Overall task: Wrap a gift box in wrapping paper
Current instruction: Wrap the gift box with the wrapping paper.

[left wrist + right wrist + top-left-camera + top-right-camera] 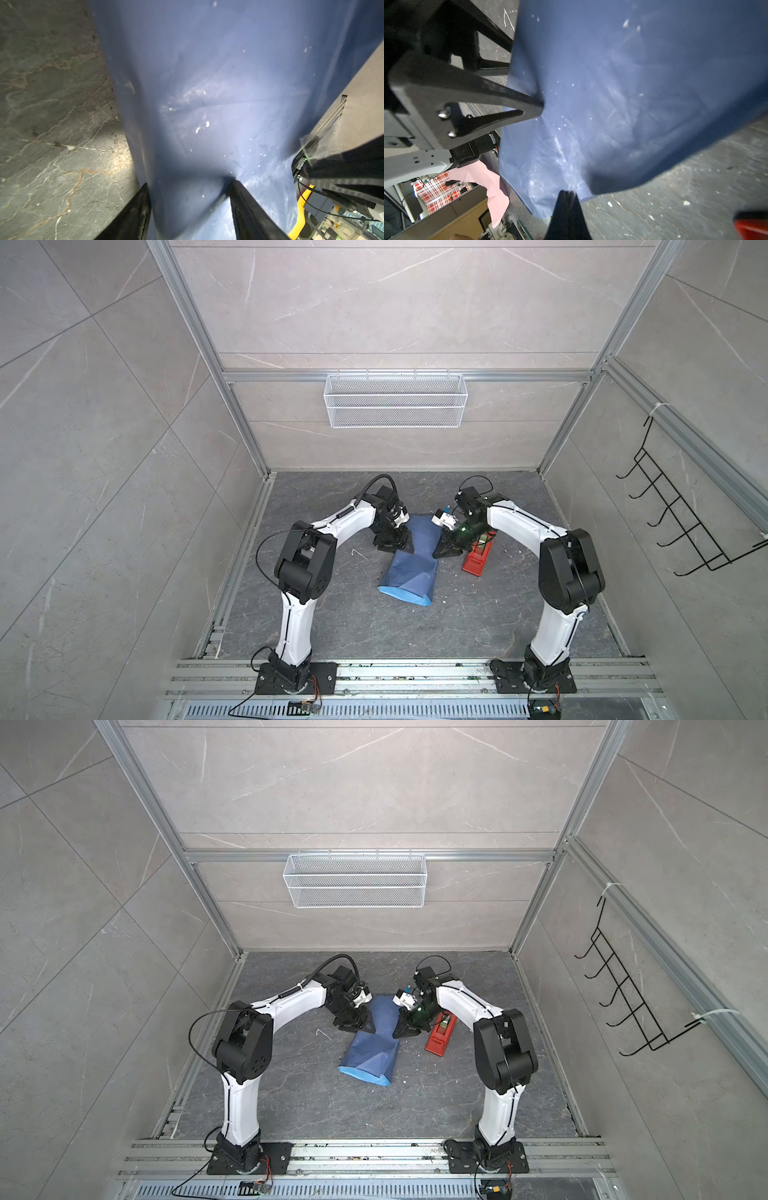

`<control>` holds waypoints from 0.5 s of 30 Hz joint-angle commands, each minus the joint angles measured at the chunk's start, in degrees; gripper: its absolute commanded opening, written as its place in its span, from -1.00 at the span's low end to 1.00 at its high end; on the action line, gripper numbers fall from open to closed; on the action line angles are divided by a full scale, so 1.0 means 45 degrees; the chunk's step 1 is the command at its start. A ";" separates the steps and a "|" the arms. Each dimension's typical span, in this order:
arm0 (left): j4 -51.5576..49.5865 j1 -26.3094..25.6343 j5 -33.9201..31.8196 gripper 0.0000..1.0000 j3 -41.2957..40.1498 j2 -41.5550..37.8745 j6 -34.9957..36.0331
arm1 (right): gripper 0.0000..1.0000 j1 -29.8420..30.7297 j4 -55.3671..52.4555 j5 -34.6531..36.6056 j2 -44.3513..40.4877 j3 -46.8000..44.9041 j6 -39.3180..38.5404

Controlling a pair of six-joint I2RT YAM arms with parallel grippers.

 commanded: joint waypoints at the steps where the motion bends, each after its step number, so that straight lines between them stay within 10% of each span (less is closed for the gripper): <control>1: -0.0387 -0.0489 -0.1479 0.23 -0.0318 0.0919 0.0059 | -1.00 -0.0026 -0.0227 0.0031 0.0293 0.0302 0.0172; 15: -0.0417 -0.0558 -0.1516 0.22 -0.0298 0.0929 0.0084 | -1.00 -0.0103 -0.1214 0.0765 0.1702 0.0932 -0.0031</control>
